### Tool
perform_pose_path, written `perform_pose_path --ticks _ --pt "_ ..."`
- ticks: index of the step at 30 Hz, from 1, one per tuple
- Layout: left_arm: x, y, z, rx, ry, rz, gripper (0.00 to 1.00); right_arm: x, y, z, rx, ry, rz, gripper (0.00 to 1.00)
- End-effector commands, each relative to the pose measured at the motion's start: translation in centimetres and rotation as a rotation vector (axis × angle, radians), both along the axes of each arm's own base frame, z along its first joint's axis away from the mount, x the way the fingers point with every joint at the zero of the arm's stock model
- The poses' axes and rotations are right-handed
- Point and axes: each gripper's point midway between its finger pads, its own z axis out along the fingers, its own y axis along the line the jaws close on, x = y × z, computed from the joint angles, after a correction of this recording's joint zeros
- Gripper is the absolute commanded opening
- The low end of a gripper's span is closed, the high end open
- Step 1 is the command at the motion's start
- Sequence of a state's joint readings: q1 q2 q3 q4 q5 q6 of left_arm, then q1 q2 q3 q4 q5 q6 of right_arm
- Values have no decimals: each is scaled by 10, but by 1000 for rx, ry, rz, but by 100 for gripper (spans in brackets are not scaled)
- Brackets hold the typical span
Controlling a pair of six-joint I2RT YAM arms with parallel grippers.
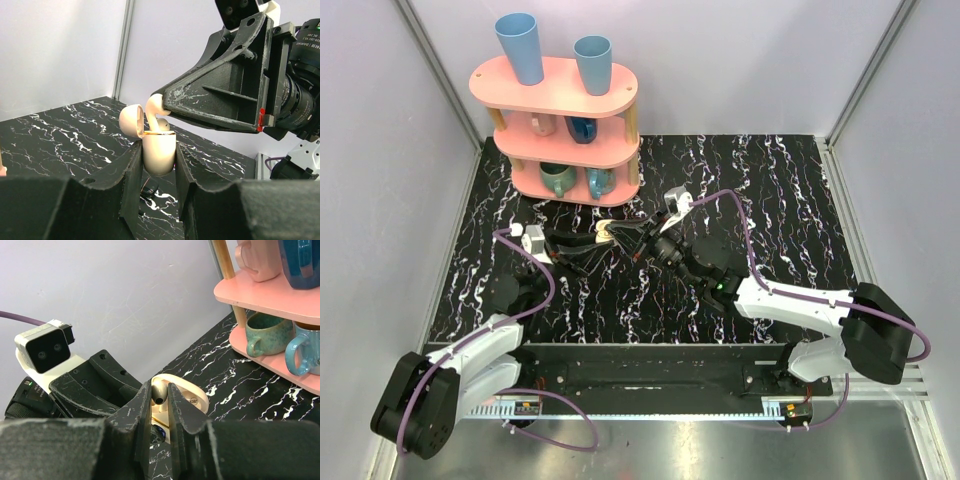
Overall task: Insert the wireless bluetooth earbuds into the charging case
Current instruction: Place the earbud in the charging case.
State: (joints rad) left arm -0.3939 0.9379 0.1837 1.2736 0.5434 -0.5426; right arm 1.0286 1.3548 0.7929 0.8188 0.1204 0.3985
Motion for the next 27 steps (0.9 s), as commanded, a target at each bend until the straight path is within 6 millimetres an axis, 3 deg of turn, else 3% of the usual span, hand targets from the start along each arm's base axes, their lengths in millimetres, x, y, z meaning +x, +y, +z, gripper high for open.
perform_pose_path --ticks 1,13,27 --pt "-40 15 73 -146 -361 -10 0 2 -6 33 41 -55 -47 22" --pt "-39 14 72 -144 -358 -14 0 0 3 48 85 -59 -10 22" --pt "-42 18 79 -161 -383 10 0 -1 9 27 97 -3 12 22"
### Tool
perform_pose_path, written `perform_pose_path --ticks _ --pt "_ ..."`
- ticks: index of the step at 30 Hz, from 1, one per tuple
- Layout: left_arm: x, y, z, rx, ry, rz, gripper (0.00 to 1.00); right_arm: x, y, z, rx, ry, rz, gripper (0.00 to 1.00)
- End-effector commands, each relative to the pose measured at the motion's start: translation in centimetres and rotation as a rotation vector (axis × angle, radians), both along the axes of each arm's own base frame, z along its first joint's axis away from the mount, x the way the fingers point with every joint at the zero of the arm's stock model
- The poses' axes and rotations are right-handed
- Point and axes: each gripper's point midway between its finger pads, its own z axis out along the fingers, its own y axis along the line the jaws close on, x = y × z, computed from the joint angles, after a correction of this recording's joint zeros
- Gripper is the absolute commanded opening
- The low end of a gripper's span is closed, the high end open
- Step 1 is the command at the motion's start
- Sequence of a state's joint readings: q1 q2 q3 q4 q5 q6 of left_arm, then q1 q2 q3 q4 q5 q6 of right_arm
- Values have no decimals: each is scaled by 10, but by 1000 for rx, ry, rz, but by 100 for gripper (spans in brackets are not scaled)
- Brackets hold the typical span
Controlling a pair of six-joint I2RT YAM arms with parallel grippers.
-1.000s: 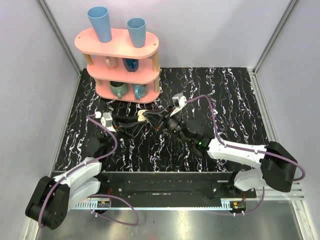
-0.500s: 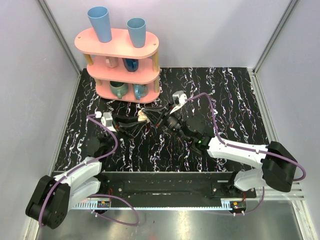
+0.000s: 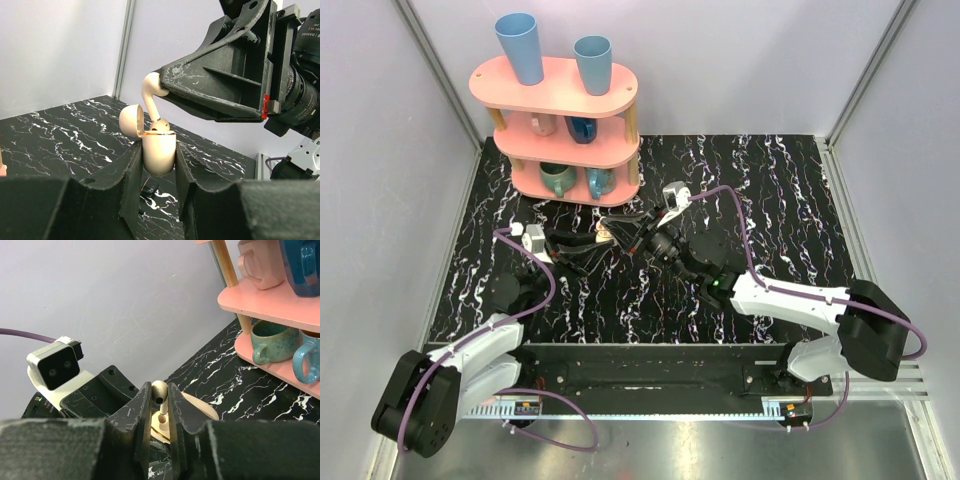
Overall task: Insert the wireless bluetooth earbuds into the charging case
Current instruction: Place the earbud in the charging case.
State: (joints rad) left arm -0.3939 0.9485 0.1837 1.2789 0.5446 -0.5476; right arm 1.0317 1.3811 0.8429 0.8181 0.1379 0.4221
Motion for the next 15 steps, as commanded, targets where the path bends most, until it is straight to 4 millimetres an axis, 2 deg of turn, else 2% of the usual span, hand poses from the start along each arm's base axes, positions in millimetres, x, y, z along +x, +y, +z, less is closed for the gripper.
perform_pose_path --ticks 1,15 --pt "-42 19 80 -159 -390 13 0 -6 2 14 61 -12 21 21" --pt "-41 19 80 -160 -390 18 0 -10 1 3 59 13 19 22"
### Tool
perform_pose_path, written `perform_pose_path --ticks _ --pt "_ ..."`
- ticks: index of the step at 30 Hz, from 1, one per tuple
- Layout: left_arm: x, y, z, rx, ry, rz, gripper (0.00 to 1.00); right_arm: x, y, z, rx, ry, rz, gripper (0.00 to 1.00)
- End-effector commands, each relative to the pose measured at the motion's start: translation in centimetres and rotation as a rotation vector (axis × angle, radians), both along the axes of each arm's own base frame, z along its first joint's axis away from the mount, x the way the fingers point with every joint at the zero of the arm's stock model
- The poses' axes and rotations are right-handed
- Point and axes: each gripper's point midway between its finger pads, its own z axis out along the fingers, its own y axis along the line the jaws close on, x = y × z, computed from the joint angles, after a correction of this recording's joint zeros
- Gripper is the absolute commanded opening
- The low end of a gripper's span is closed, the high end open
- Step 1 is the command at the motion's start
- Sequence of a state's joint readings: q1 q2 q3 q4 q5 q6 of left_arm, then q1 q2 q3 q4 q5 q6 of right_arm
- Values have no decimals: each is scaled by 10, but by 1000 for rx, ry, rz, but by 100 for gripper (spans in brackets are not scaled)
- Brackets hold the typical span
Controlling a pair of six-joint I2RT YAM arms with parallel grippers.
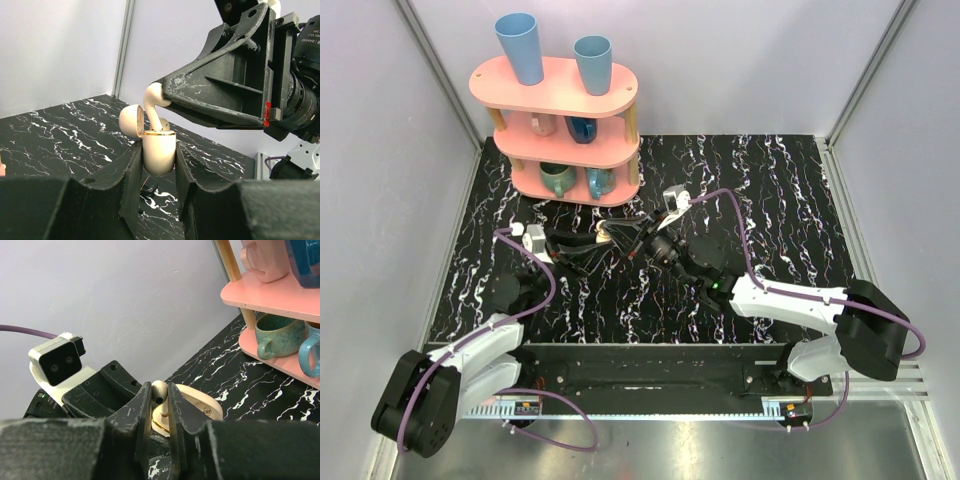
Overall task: Insert the wireless bluetooth earbuds into the charging case
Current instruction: Place the earbud in the charging case.
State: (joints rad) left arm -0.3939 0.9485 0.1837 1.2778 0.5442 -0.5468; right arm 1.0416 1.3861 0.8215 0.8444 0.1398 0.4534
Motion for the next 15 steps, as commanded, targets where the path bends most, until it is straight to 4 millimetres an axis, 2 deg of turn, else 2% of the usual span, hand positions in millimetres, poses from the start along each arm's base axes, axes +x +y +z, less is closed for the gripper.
perform_pose_path --ticks 1,15 --pt "-41 19 81 -160 -395 19 0 -5 -1 8 40 -9 3 22" --pt "-41 20 81 -165 -393 24 0 -8 -5 11 50 -1 -1 22"
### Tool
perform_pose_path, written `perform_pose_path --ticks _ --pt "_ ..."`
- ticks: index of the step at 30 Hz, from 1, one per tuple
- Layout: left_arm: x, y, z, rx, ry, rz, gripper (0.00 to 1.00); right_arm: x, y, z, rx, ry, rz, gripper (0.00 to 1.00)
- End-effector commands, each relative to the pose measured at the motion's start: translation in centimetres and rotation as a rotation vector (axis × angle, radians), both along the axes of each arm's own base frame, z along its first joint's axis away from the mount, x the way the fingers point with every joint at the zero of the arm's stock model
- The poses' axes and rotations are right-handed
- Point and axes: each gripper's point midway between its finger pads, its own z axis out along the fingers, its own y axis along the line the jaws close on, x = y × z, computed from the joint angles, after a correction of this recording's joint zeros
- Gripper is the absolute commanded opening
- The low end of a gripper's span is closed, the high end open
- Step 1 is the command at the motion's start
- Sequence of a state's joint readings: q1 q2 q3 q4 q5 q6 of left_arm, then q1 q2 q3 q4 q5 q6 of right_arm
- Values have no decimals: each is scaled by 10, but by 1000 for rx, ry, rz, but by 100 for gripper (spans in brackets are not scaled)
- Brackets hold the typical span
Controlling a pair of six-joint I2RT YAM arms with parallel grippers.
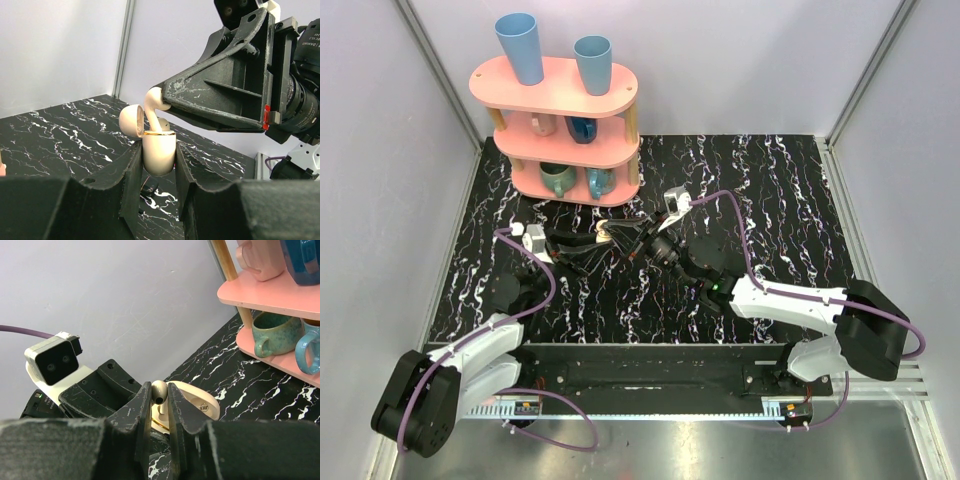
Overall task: Insert the wireless bluetooth earbuds into the charging case
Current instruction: Place the earbud in the charging case.
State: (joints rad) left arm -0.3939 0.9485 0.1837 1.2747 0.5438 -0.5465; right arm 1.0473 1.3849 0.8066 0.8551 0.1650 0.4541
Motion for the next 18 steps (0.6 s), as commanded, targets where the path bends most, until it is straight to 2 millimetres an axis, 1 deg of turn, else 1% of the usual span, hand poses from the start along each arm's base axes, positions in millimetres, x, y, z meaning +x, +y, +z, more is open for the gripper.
perform_pose_path --ticks 1,3,10,15,18 --pt "-41 21 82 -166 -395 27 0 -9 -2 12 46 -7 17 22" --pt "-41 21 82 -167 -395 28 0 -7 -3 10 42 -3 3 22" --pt "-42 21 83 -168 -399 27 0 -10 1 3 36 13 20 22" --pt "-42 20 80 -164 -392 22 0 -11 1 13 39 -14 25 21" --pt "-41 20 79 -163 -390 25 0 -12 -2 23 50 -31 19 21"
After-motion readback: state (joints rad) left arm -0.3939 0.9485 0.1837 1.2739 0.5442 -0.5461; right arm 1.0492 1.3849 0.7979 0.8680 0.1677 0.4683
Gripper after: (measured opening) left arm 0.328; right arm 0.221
